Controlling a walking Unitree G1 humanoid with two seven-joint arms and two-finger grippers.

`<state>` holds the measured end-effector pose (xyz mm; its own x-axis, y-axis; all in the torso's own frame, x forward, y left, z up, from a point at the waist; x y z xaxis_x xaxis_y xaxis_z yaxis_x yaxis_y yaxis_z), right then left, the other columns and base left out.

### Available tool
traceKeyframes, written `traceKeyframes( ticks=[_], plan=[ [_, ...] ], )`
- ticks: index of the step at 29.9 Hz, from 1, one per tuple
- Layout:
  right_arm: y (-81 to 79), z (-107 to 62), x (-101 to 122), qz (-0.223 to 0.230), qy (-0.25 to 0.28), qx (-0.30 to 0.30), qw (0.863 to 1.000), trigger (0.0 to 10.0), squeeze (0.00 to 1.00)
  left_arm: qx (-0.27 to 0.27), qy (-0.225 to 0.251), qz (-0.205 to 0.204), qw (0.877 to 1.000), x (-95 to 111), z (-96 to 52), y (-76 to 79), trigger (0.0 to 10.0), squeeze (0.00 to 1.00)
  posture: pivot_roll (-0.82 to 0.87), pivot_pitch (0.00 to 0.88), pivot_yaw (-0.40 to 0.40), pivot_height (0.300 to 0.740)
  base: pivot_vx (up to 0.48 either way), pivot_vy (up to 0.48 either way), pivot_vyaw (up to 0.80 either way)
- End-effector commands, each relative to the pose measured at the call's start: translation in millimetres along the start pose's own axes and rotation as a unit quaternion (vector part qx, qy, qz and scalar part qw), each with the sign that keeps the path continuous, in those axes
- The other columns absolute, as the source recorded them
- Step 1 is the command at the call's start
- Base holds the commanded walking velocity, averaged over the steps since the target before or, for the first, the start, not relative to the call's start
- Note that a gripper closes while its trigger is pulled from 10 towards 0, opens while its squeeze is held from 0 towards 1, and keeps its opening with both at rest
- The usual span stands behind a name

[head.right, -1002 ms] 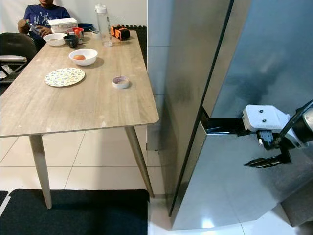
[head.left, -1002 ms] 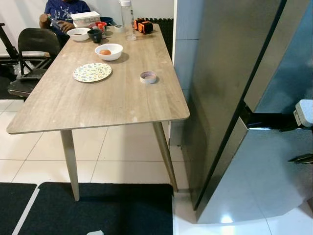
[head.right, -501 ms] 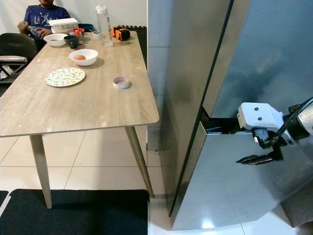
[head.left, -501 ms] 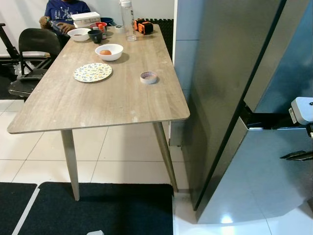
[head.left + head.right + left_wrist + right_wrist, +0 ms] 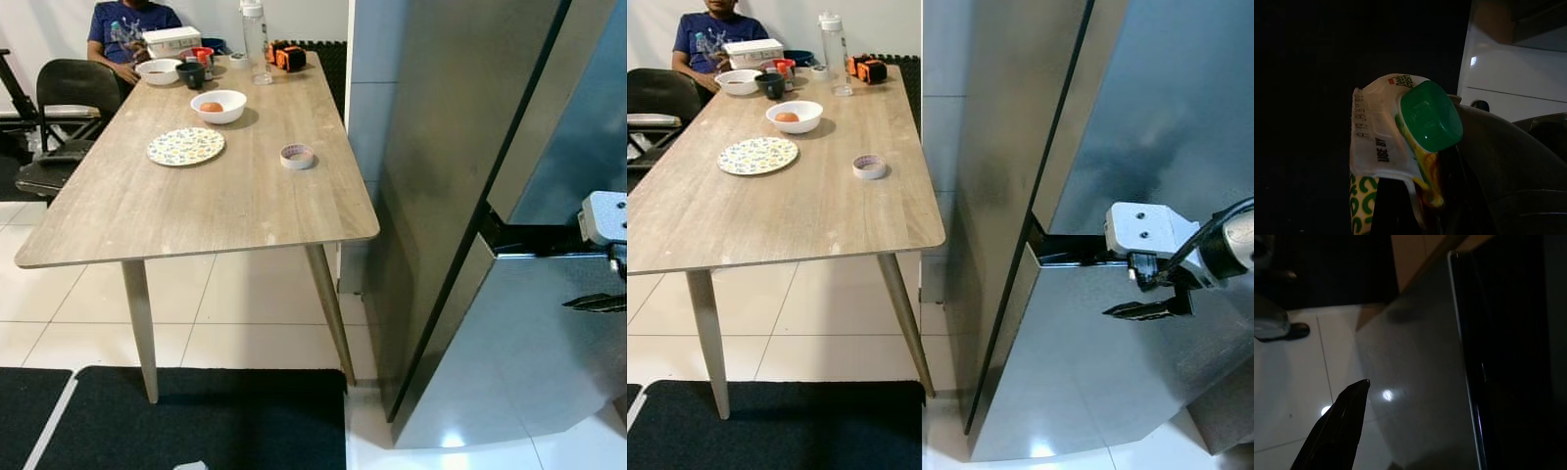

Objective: Restocking fridge

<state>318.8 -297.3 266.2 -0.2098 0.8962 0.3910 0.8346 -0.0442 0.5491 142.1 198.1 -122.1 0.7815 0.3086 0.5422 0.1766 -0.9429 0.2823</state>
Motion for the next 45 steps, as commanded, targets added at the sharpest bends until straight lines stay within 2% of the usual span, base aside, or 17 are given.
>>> traceKeyframes(
  ticks=[1, 7, 13, 16, 20, 24, 29, 32, 35, 36, 38, 40, 41, 42, 43, 44, 45],
  plan=[
    [-7.8, 10.5, -4.8, 0.002, -0.014, 0.02, 1.0, 10.0, 0.0, -0.014, -0.033, -0.011, 0.999, -21.0, -2.0, 8.5, 10.0, 0.0, -0.1, 0.096, -0.041, 0.74, 0.0, 0.0, 0.0],
    [-18.5, 19.9, -1.4, 0.001, -0.003, 0.048, 0.999, 10.0, 0.0, -0.014, -0.033, -0.011, 0.999, -21.2, -2.0, 8.8, 10.0, 0.0, -0.1, 0.096, -0.041, 0.74, 0.0, 0.0, 0.0],
    [-26.8, 16.3, -1.7, -0.003, -0.003, 0.086, 0.996, 10.0, 0.0, -0.015, -0.033, -0.01, 0.999, -21.2, -2.1, 8.4, 10.0, 0.0, -0.1, 0.096, -0.041, 0.74, 0.0, 0.0, 0.0],
    [-29.8, 12.4, -6.8, -0.009, -0.027, 0.103, 0.994, 10.0, 0.0, -0.014, -0.033, -0.009, 0.999, -21.2, -2.2, 8.0, 10.0, 0.0, -0.1, 0.096, -0.041, 0.74, 0.0, 0.0, 0.0],
    [-32.3, 1.3, -12.4, -0.009, -0.056, 0.116, 0.992, 10.0, 0.0, -0.013, -0.033, -0.011, 0.999, -21.5, -2.3, 8.0, 10.0, 0.0, -0.1, 0.096, -0.041, 0.74, 0.0, 0.0, 0.0],
    [-28.3, -22.1, -21.6, -0.007, -0.098, 0.099, 0.99, 10.0, 0.0, -0.015, -0.036, -0.01, 0.999, -22.8, -2.5, 8.4, 10.0, 0.0, -0.1, 0.096, -0.041, 0.74, 0.0, 0.0, 0.0],
    [-25.2, -39.4, -22.9, -0.006, -0.112, 0.085, 0.99, 10.0, 0.0, -0.015, -0.038, -0.009, 0.999, -23.5, -2.8, 8.3, 10.0, 0.0, -0.1, 0.096, -0.041, 0.74, 0.0, 0.0, 0.0],
    [-22.5, -47.7, -16.0, -0.01, -0.093, 0.073, 0.993, 10.0, 0.0, -0.014, -0.039, -0.009, 0.999, -23.9, -3.0, 7.9, 10.0, 0.0, -0.11, 0.091, -0.048, 0.74, 0.0, 0.0, 0.0],
    [-17.0, -53.4, 8.7, -0.024, -0.015, 0.047, 0.998, 10.0, 0.0, -0.014, -0.039, -0.007, 0.999, -23.5, -3.0, 7.4, 10.0, 0.0, -0.11, 0.086, -0.044, 0.74, 0.0, 0.0, 0.0],
    [-17.0, -53.4, 8.7, -0.024, -0.015, 0.047, 0.998, 10.0, 0.0, -0.014, -0.039, -0.007, 0.999, -23.5, -3.0, 7.4, 10.0, 0.0, -0.11, 0.086, -0.044, 0.74, 0.0, 0.0, 0.0],
    [-14.4, -55.4, 28.0, -0.035, 0.048, 0.037, 0.998, 10.0, 0.0, -0.015, -0.039, -0.006, 0.999, -22.4, -2.7, 7.2, 10.0, 0.0, -0.11, 0.085, -0.043, 0.74, 0.0, 0.0, 0.0],
    [-10.3, -55.1, 51.0, -0.049, 0.13, 0.022, 0.99, 10.0, 0.0, -0.015, -0.037, -0.007, 0.999, -21.5, -2.5, 7.2, 10.0, 0.0, -0.11, 0.085, -0.043, 0.74, 0.0, 0.0, 0.0],
    [-8.9, -55.2, 57.6, -0.053, 0.155, 0.017, 0.986, 10.0, 0.0, -0.015, -0.037, -0.007, 0.999, -21.4, -2.5, 7.2, 10.0, 0.0, -0.11, 0.085, -0.043, 0.74, 0.0, 0.0, 0.0],
    [-8.9, -55.2, 57.6, -0.053, 0.155, 0.017, 0.986, 10.0, 0.0, -0.015, -0.037, -0.007, 0.999, -21.4, -2.5, 7.2, 10.0, 0.0, -0.11, 0.085, -0.043, 0.74, 0.0, 0.0, 0.0],
    [-4.6, -51.5, 75.6, -0.061, 0.223, 0.006, 0.973, 10.0, 0.0, -0.016, -0.037, -0.007, 0.999, -21.2, -2.4, 7.3, 10.0, 0.0, -0.11, 0.087, -0.043, 0.74, 0.0, 0.0, 0.0],
    [-3.1, -49.6, 81.5, -0.062, 0.246, 0.002, 0.967, 10.0, 0.0, -0.016, -0.037, -0.007, 0.999, -21.3, -2.4, 7.4, 10.0, 0.0, -0.11, 0.087, -0.043, 0.74, 0.0, 0.0, 0.0],
    [-3.1, -49.6, 81.5, -0.062, 0.246, 0.002, 0.967, 10.0, 0.0, -0.016, -0.037, -0.007, 0.999, -21.3, -2.4, 7.4, 10.0, 0.0, -0.11, 0.087, -0.043, 0.74, 0.0, 0.0, 0.0]
  ],
)
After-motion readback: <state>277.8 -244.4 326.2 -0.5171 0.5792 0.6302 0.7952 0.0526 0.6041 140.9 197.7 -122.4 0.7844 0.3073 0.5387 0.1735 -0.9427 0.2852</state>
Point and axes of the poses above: a point about 5 cm out from each wrist's last joint towards the gripper, its own z axis pointing out of the wrist towards the gripper, its own x axis along the axis of the wrist's last joint, y = z × x, the point moved 3 cm from there along z, pointing out of the wrist towards the gripper, and after that the axes turned 6 degrees about -z, right-handed, at the moved point
